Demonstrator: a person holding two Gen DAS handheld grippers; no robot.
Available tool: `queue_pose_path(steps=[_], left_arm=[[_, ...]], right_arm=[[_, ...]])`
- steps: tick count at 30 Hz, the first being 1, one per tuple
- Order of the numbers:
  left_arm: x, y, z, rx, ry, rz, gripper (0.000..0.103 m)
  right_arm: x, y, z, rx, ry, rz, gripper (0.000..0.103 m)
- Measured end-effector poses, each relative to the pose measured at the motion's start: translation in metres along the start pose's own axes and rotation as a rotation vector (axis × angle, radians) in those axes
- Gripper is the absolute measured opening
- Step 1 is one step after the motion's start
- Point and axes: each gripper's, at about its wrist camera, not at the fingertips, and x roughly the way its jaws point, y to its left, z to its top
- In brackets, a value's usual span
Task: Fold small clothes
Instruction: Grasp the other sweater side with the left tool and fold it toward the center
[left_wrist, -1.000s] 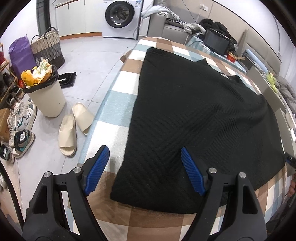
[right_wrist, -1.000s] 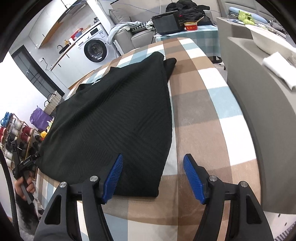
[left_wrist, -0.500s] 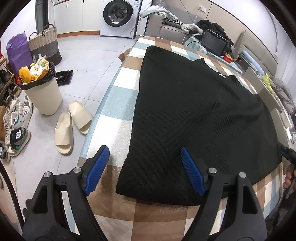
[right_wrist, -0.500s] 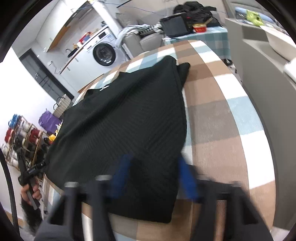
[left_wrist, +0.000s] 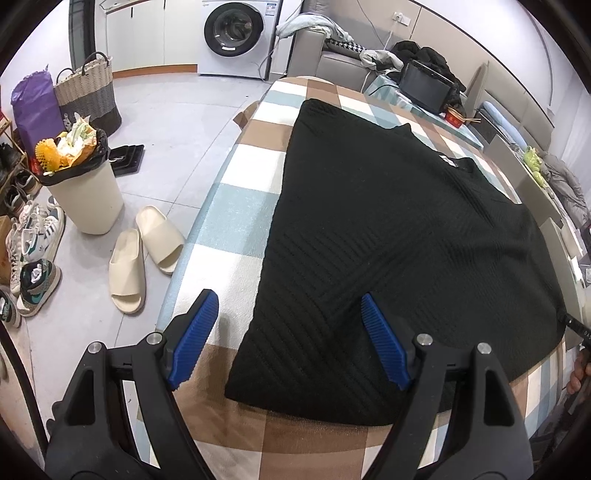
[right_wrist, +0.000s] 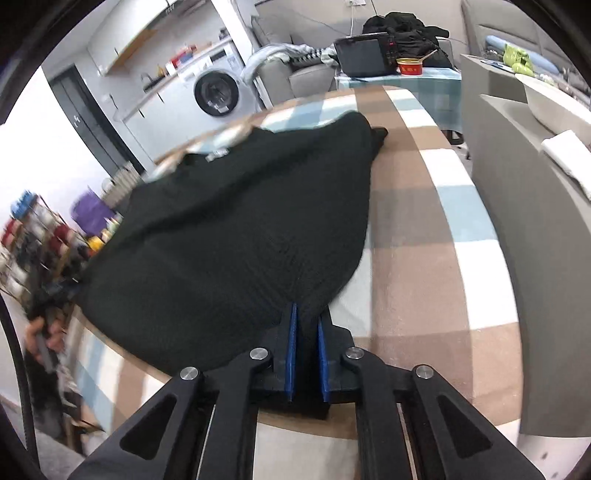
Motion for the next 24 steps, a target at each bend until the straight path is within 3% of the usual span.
queue_pose_path(steps=[3,4,6,7,8,10,15,20,21,24], left_arm=[[0.003,0.003,0.006,-0.005,0.001,-0.016,0.077],[0.004,0.003,0.008,-0.011,-0.001,-0.026,0.077],[0.006,0.005,0.014,-0.026,-0.013,-0.057,0.055],[0.008,0.004,0.017,-0.027,-0.01,-0.101,0.031],[0.009,0.003,0.019,-0.033,-0.002,-0.14,0.014],[0.005,0.001,0.02,-0.028,-0.035,-0.12,0.008],[-0.005,0.0,0.011,0.029,-0.055,-0.002,0.006],[-0.01,0.0,0.015,0.018,-0.052,0.002,0.009],[-0.011,0.0,0.017,0.02,-0.054,0.004,0.012],[-0.01,-0.007,0.03,0.026,-0.071,-0.006,0.045]], right_arm=[[-0.009,0.0,0.004,0.001,-0.037,0.013,0.043],[-0.009,0.0,0.006,0.005,-0.042,0.02,0.043],[-0.007,0.001,0.008,0.01,-0.038,0.019,0.044],[-0.007,0.002,0.01,0.01,-0.035,0.017,0.044],[-0.004,0.003,0.011,0.013,-0.032,0.014,0.044],[-0.004,0.001,0.013,0.015,-0.03,0.01,0.044],[-0.005,0.001,0.011,0.023,-0.036,-0.028,0.044],[-0.001,0.004,0.02,0.026,-0.049,-0.04,0.047],[0.0,0.005,0.024,0.032,-0.053,-0.043,0.048],[0.003,0.004,0.04,0.055,-0.081,-0.045,0.055]])
